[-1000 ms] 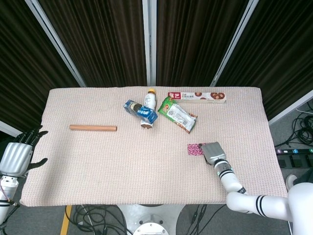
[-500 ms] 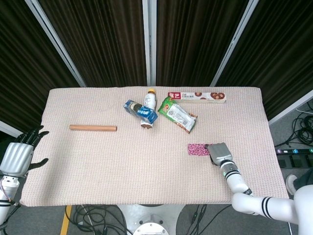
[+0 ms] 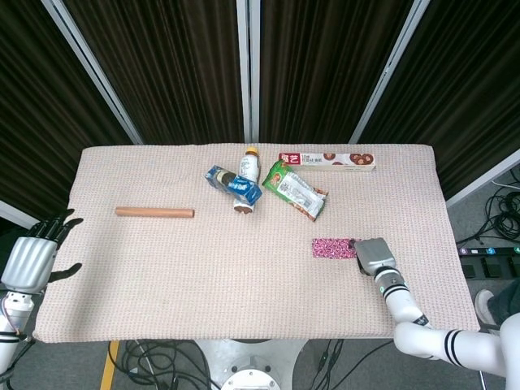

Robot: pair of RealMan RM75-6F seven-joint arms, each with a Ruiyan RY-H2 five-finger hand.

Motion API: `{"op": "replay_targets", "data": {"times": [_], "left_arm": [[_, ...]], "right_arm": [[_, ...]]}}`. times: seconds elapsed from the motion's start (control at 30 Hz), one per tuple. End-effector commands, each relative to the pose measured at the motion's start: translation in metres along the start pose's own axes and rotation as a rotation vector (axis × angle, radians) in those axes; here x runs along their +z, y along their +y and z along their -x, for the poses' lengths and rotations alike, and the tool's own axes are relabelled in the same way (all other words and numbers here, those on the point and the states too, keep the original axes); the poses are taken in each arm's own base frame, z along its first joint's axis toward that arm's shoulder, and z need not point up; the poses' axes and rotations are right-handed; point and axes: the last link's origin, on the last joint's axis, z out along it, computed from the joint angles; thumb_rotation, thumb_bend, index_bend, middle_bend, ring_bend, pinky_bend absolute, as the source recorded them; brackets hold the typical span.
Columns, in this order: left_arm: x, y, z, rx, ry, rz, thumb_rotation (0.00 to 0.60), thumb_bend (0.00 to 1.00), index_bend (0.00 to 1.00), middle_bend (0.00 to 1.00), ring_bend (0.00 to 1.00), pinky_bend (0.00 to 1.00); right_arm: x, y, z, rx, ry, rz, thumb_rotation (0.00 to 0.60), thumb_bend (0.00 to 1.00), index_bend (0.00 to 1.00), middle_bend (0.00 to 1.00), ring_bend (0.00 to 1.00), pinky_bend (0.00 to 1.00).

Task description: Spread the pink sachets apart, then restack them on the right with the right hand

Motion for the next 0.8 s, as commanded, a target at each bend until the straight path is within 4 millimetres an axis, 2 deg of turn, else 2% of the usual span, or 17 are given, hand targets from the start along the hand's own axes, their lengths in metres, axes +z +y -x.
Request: {"op": "replay_targets", "data": {"times": [0.03, 0.17, 0.37, 0.8], "left_arm": [[0.000, 0.001, 0.000, 0.000, 0.001, 0.001, 0.600, 0.09, 0.25, 0.22, 0.19, 0.29], [0.000, 0.001, 0.000, -0.001, 0.002, 0.000, 0.600, 0.09, 0.25, 0.22, 0.19, 0.29], [-0.002, -0.002, -0.001, -0.001, 0.003, -0.005, 0.600, 0.09, 0.25, 0.22, 0.19, 0.29], [0.000, -0.001, 0.000, -0.001, 0.002, -0.002, 0.600, 0.09, 0.25, 0.22, 0.19, 0.29]], "right_arm": [[-0.002, -0.004, -0.006, 0.007, 0.022, -0.015, 0.600, 0.71, 0.26, 1.00, 1.00, 0.95], [-0.005, -0.014, -0.010, 0.004, 0.032, -0.043, 0.600, 0.71, 0.26, 1.00, 1.00, 0.95], [0.001, -0.022, -0.003, -0.007, 0.003, -0.048, 0.600, 0.71, 0.26, 1.00, 1.00, 0.95], [0.003, -0.011, 0.004, -0.018, -0.025, -0.009, 0.600, 0.71, 0.26, 1.00, 1.00, 0.95]]}}
